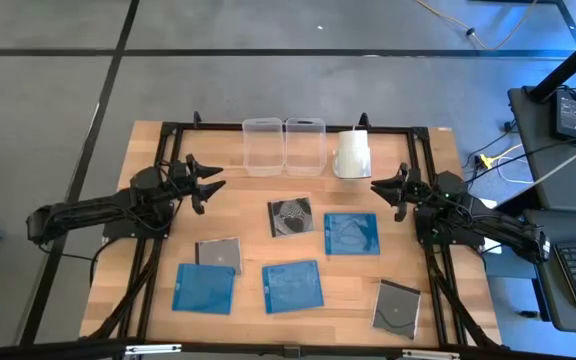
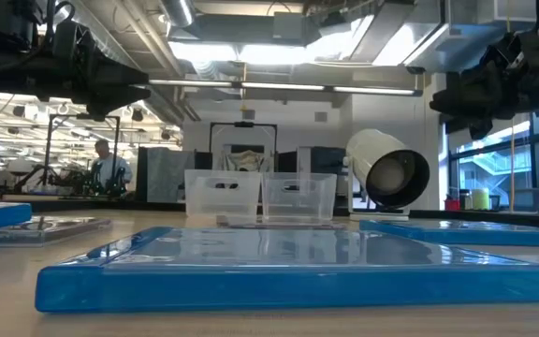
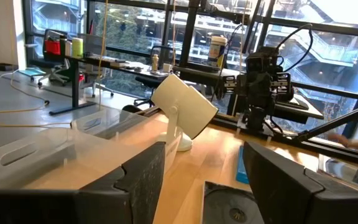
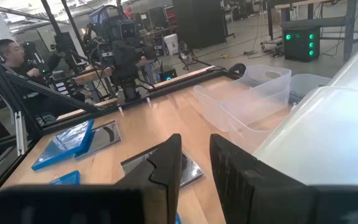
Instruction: Pick & place jewel cases by type
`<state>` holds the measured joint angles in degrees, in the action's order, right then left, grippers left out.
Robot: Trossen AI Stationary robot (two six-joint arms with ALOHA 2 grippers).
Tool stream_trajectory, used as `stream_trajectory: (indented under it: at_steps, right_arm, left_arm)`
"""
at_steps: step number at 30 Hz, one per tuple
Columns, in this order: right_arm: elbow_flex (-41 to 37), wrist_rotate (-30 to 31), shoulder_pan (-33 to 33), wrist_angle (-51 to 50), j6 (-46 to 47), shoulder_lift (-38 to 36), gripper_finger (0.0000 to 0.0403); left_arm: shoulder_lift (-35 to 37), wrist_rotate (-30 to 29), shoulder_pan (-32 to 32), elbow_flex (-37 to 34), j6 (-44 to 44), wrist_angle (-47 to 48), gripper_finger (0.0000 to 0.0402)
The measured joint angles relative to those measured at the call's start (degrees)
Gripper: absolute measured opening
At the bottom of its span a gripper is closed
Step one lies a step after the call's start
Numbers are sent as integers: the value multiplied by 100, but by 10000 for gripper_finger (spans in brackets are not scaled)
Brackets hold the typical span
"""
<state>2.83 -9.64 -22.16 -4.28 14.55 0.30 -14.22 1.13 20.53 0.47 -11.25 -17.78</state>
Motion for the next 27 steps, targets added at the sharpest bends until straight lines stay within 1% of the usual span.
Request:
stream_trajectory:
  at_steps: [27]
  right_arm:
    - [0,0,-1,1,-2,1,89]
  left_arm:
    - [-2,-2,0,0,0,-1,212]
